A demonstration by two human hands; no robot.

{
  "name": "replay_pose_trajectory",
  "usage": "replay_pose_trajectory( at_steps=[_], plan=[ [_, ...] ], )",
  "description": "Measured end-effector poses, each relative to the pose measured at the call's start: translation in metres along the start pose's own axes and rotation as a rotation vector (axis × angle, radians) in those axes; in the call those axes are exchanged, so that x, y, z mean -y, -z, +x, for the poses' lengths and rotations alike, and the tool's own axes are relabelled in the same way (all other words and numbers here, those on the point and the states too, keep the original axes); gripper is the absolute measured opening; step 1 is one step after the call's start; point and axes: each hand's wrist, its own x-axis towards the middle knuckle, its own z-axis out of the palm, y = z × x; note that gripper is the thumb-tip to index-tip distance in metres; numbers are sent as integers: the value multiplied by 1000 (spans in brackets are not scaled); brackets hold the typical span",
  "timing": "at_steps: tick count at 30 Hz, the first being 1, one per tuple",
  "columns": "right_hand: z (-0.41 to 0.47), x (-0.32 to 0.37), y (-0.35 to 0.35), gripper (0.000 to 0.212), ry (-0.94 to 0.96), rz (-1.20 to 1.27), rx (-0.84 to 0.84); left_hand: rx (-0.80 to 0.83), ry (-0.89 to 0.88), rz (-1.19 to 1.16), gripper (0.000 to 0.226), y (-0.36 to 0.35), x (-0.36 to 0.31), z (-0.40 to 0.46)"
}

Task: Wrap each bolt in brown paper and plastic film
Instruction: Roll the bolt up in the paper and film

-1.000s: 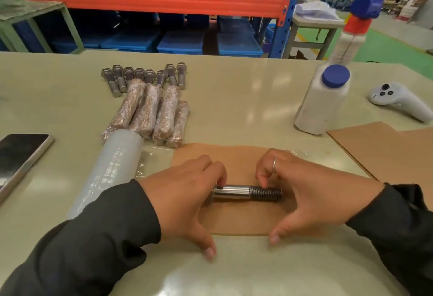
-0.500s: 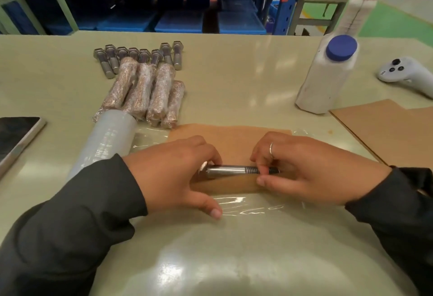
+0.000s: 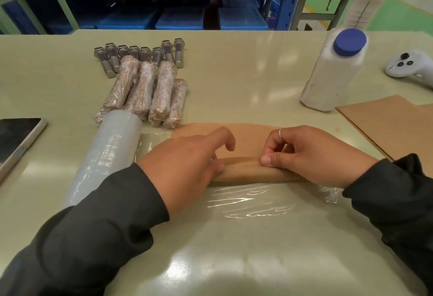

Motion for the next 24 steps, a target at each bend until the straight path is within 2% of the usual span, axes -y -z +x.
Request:
replay_pose_trajectory(
  at_steps=[4, 11, 13, 16, 18, 21, 24],
  plan=[
    [1, -1, -2, 10, 24, 64, -7, -69, -13, 119, 27, -5, -3, -2],
    [6, -3, -4, 13, 31, 63, -10, -38, -5, 247, 52, -4, -5, 2],
    [7, -5, -4, 14, 32, 17, -18, -18, -3, 321, 45, -5, -7, 4],
    [10, -10, -3, 11, 61, -123, -96, -141, -78, 365, 26, -10, -6, 7],
    [13, -16, -2, 28, 53, -260, -197, -169, -112, 379, 19, -15, -4, 8],
    [18, -20, 2, 49, -35, -355, -222, -166, -119, 353, 17, -17, -5, 7],
    [23, -21, 2, 46, -39, -362, -224, -164, -103, 345, 19, -18, -7, 7]
  ],
)
